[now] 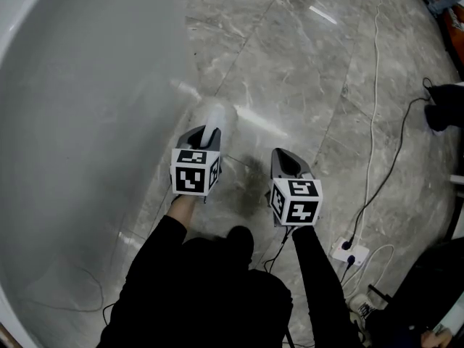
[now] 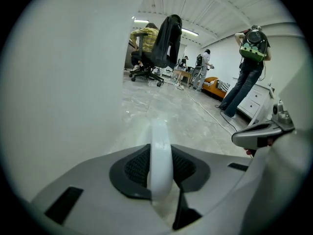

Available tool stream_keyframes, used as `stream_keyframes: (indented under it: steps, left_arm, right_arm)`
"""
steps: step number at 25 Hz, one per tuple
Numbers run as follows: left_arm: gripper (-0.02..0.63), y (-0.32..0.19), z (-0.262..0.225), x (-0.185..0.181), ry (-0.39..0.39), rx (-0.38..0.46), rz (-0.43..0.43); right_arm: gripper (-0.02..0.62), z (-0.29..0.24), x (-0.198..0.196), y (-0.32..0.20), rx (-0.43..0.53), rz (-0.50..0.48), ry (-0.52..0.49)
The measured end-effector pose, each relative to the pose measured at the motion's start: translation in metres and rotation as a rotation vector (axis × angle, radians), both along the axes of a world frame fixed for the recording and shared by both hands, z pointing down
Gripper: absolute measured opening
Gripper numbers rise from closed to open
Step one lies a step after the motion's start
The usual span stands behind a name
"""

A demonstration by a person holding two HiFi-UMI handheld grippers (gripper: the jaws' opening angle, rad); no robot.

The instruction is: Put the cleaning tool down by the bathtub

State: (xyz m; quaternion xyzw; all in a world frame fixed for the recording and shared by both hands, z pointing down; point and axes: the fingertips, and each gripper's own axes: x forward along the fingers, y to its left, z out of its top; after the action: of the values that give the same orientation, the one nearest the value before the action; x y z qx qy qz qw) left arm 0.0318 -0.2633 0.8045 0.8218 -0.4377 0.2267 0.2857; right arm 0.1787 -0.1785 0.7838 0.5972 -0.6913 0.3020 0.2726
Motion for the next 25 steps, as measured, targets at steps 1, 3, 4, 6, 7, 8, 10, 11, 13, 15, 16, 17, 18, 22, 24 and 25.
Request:
stream_keyframes:
  steps: [1, 3, 4, 6, 7, 8, 10, 11, 13, 15, 16, 17, 18, 22, 24, 25]
  left_arm:
    - [0.097, -0.001, 0.003, 0.000, -0.001, -0.002, -0.002]
    - [0.097, -0.005, 0.010, -0.001, -0.005, -0.003, -0.007]
    - [0.097, -0.006, 0.012, -0.001, -0.007, -0.004, -0.008]
    - [0.097, -0.009, 0.018, -0.001, -0.011, -0.006, -0.009]
    - [0.097, -0.010, 0.021, -0.001, -0.014, -0.008, -0.008]
    - [0.097, -0.011, 0.024, -0.002, -0.017, -0.010, -0.008]
    - [0.097, -0.014, 0.030, -0.002, -0.022, -0.012, -0.008]
    - [0.097, -0.015, 0.033, -0.002, -0.025, -0.013, -0.008]
    - [0.097, -0.018, 0.039, -0.003, -0.032, -0.015, -0.007]
    - [0.097, -0.020, 0.044, -0.003, -0.039, -0.019, -0.004]
    - [0.097, -0.020, 0.047, -0.003, -0.043, -0.021, -0.002]
    - [0.097, -0.020, 0.049, -0.002, -0.046, -0.024, -0.001]
    - [0.097, -0.020, 0.050, -0.002, -0.048, -0.025, -0.001]
    - [0.097, -0.021, 0.057, -0.003, -0.051, -0.029, -0.006]
    - [0.097, -0.022, 0.058, -0.002, -0.052, -0.026, -0.007]
    - [0.097, -0.022, 0.058, -0.002, -0.053, -0.025, -0.007]
  right_arm:
    - [-0.002, 0.003, 0.001, -0.001, -0.001, -0.001, 0.001]
    - [-0.002, 0.007, 0.002, -0.002, -0.003, -0.002, 0.005]
    - [-0.002, 0.009, 0.003, -0.003, -0.005, -0.003, 0.007]
    - [0.000, 0.012, 0.005, -0.004, -0.007, -0.004, 0.011]
    - [-0.001, 0.014, 0.005, -0.005, -0.008, -0.004, 0.013]
    - [-0.002, 0.015, 0.005, -0.005, -0.009, -0.005, 0.015]
    - [-0.002, 0.018, 0.004, -0.007, -0.010, -0.008, 0.016]
    - [-0.002, 0.019, 0.004, -0.008, -0.010, -0.009, 0.017]
    - [0.000, 0.020, 0.002, -0.009, -0.009, -0.010, 0.018]
    - [-0.002, 0.022, 0.001, -0.009, -0.010, -0.012, 0.019]
    - [-0.002, 0.022, 0.001, -0.008, -0.010, -0.013, 0.021]
    - [-0.001, 0.023, 0.001, -0.008, -0.010, -0.014, 0.021]
    - [0.000, 0.023, 0.001, -0.007, -0.010, -0.014, 0.022]
    - [-0.002, 0.027, 0.001, -0.005, -0.017, -0.010, 0.019]
    - [-0.002, 0.029, 0.002, -0.003, -0.022, -0.013, 0.022]
    - [0.000, 0.030, 0.002, -0.003, -0.023, -0.016, 0.024]
